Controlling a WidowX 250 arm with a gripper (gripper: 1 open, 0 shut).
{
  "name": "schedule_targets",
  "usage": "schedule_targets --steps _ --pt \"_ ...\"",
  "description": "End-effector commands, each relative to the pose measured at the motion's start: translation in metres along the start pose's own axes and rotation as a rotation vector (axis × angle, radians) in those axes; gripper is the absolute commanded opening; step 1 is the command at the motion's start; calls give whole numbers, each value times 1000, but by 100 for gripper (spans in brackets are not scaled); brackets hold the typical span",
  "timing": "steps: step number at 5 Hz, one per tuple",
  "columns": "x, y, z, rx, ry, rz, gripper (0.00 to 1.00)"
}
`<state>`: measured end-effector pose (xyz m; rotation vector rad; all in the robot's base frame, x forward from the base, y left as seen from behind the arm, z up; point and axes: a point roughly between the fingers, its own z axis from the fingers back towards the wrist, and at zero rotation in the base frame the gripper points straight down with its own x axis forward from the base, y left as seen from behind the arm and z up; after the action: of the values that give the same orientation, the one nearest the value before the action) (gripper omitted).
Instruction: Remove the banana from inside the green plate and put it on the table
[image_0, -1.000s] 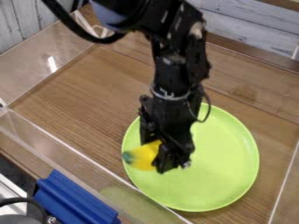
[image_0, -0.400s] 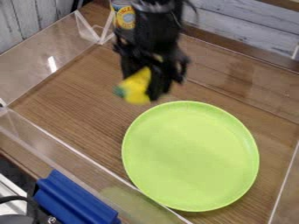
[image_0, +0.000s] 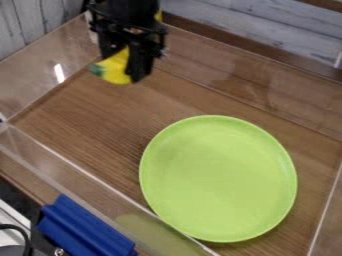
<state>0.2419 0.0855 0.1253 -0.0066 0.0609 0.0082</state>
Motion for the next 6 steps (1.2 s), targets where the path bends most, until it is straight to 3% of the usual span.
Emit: schedule_targets --steps 1,6 --pt "12 18 3 16 -68 -6 0" --pt "47 52 -47 -10 -141 -54 0"
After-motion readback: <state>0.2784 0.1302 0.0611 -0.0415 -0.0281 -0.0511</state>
